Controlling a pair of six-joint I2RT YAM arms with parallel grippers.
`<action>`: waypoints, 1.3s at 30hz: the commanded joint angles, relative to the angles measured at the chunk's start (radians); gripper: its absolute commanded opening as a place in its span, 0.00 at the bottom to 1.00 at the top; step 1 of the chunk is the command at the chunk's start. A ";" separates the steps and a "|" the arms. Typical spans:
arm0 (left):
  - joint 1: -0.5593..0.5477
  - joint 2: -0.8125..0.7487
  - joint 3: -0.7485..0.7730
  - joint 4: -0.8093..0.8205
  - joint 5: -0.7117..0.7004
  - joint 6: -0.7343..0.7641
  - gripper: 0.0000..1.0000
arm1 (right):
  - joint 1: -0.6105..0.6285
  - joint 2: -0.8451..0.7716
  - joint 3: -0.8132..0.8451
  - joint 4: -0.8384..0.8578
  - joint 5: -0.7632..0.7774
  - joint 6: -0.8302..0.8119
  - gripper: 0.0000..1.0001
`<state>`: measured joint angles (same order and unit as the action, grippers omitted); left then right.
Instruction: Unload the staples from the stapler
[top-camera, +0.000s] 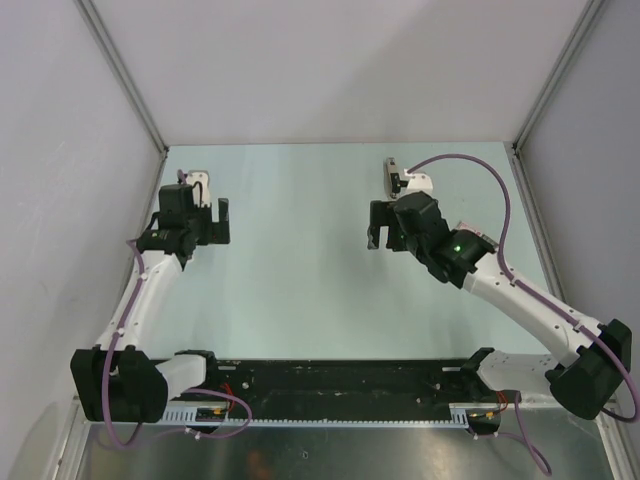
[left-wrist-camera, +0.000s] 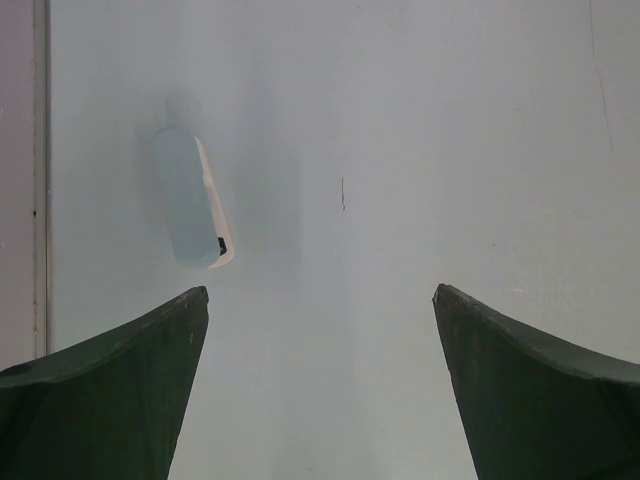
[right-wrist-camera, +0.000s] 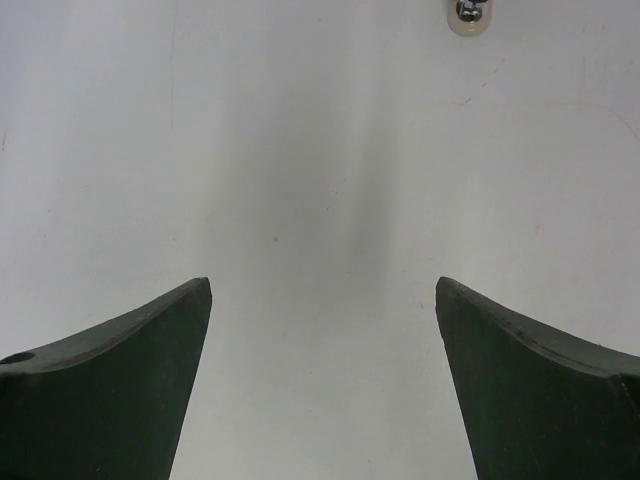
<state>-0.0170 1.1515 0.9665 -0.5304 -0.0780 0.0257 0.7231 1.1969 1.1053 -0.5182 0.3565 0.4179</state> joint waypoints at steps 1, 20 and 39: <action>0.005 -0.014 -0.015 0.050 -0.029 -0.027 1.00 | 0.019 -0.028 0.022 -0.002 0.039 0.017 0.99; 0.046 0.265 0.069 0.177 -0.159 -0.191 0.99 | 0.128 -0.135 -0.088 0.041 0.176 0.030 0.99; 0.176 0.420 0.061 0.195 -0.191 -0.231 0.94 | 0.165 -0.149 -0.251 0.203 0.114 -0.007 0.90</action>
<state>0.1047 1.5455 0.9916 -0.3599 -0.2653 -0.1566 0.8806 1.0660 0.8715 -0.3790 0.4728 0.4290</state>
